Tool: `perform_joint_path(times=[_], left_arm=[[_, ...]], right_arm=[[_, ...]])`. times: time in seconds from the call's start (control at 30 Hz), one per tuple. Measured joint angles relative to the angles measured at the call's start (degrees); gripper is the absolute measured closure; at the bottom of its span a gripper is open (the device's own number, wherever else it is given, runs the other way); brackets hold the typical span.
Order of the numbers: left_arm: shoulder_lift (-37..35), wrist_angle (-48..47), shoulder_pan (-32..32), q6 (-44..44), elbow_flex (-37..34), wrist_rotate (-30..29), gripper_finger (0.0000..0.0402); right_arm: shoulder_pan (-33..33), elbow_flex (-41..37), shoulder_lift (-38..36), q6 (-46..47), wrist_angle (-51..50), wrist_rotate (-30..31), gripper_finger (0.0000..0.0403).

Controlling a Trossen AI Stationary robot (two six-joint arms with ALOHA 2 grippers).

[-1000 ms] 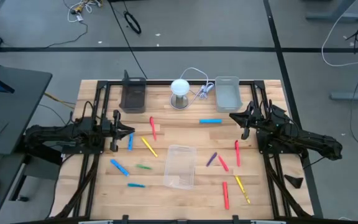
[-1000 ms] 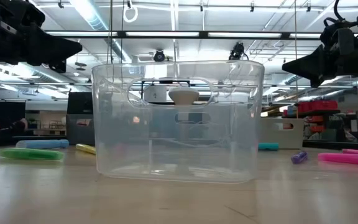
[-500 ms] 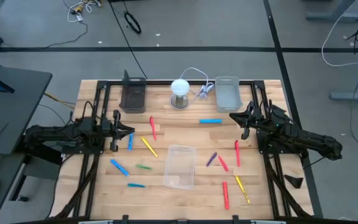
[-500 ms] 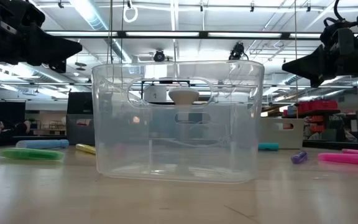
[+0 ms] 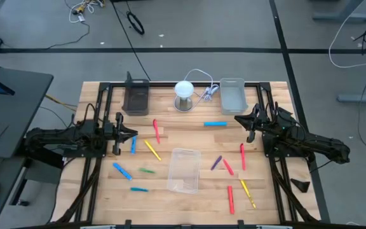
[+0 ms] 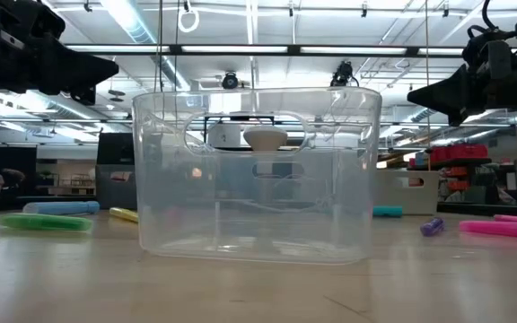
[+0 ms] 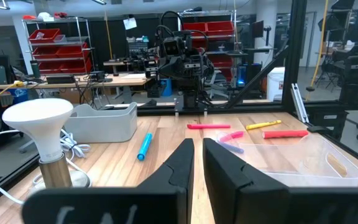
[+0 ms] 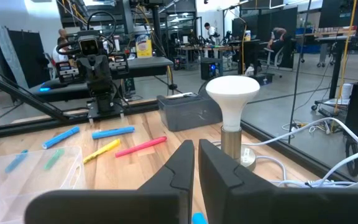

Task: Pick & Place Markers

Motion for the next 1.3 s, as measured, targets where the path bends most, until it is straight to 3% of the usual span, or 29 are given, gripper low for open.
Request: perform_joint_path(times=[0.13,0.6,0.9,1.1,1.3], left_arm=[[0.0,0.08,-0.04,-1.07,-0.01,0.01,0.0362],[0.01,-2.23,-0.04,-22.52,0.0,-0.74,0.0356],[1.95,-2.3,-0.01,-33.96,0.17,-2.9,0.026],[10.05,-10.56,-0.04,-38.77,8.26,-3.5,0.0231],[21.06,-22.6,-0.04,-42.02,19.29,-9.16,0.023]], right_arm=[[0.0,0.0,-0.02,0.01,0.02,0.02,0.0374],[0.0,-0.01,-0.01,0.02,0.01,0.02,0.0374],[-0.01,0.0,0.0,0.01,0.0,0.0,0.0374],[0.0,0.0,-0.02,0.02,0.02,0.0,0.0374],[0.0,0.0,-0.01,0.02,0.02,0.02,0.0374]])
